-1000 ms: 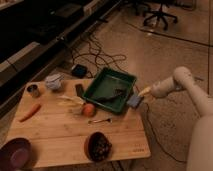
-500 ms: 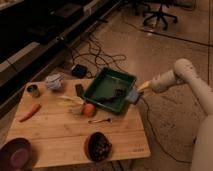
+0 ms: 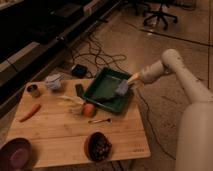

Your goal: Place sponge in purple bowl

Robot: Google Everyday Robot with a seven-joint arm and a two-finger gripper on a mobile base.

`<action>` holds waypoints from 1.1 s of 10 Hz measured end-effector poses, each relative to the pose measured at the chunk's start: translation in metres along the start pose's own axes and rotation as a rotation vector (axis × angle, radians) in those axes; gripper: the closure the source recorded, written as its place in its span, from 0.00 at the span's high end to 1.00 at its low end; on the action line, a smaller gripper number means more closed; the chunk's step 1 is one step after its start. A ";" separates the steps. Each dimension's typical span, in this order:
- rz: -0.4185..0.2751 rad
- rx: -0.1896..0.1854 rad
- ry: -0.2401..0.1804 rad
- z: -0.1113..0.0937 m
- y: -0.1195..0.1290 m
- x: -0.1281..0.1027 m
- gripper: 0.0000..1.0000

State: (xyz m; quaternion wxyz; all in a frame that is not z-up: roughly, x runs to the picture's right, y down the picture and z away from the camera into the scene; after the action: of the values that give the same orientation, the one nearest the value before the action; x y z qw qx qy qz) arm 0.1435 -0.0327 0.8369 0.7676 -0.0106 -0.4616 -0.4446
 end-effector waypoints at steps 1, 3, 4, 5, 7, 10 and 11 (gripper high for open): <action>-0.027 -0.006 -0.016 0.011 -0.016 0.000 0.00; -0.097 -0.032 -0.047 0.037 -0.053 -0.008 0.00; -0.139 -0.053 -0.066 0.053 -0.072 -0.017 0.00; -0.169 -0.069 -0.083 0.066 -0.085 -0.026 0.00; -0.247 -0.122 -0.125 0.094 -0.108 -0.055 0.00; -0.386 -0.205 -0.149 0.125 -0.134 -0.102 0.00; -0.427 -0.220 -0.131 0.122 -0.139 -0.114 0.00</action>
State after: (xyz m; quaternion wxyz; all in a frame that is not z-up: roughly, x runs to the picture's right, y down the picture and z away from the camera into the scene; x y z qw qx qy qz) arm -0.0585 0.0125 0.7703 0.6189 -0.0254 -0.4509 -0.6426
